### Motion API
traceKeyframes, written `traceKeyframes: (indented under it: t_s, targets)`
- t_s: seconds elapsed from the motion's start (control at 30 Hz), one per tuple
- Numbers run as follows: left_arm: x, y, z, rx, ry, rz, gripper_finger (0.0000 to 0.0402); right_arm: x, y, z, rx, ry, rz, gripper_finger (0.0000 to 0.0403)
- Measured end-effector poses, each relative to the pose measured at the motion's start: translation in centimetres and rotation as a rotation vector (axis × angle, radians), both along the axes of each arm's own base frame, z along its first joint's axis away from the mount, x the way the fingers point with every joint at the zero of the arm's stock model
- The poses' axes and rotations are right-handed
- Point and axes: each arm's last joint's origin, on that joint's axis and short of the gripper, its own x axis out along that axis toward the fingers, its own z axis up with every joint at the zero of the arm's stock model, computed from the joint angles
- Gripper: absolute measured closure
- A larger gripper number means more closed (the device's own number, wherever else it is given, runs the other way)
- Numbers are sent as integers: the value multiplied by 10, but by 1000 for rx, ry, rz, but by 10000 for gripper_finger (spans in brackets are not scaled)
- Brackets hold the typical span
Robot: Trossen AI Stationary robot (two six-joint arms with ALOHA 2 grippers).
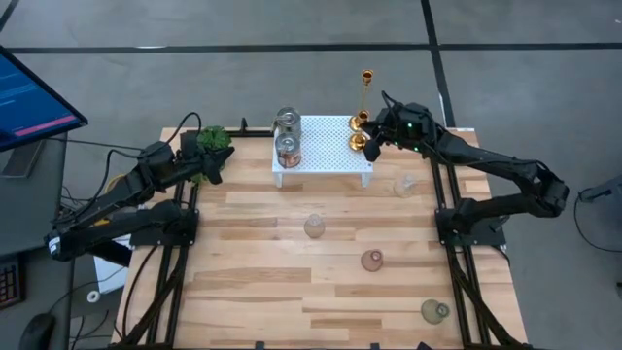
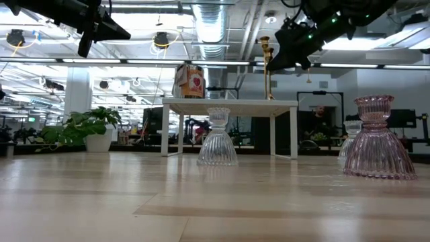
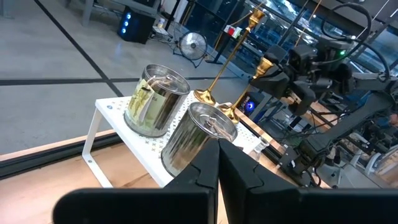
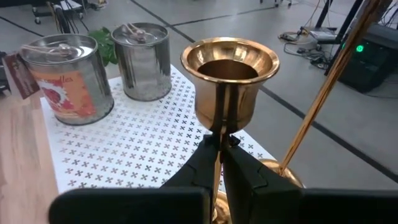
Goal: Pick & Place candle stick holders
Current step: Put the gold candle holder on the shelf
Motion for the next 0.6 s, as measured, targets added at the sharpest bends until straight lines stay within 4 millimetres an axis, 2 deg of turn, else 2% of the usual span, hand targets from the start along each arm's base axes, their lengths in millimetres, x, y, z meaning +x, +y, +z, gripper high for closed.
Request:
traceKeyframes:
  t_s: [0.2,0.6]
  targets:
    - [0,0,0,0,0,0,396,0,0,0,-1,2,1,391]
    - [0,0,0,2,-4,0,396,-2,-1,-2,18,10,-13,356]
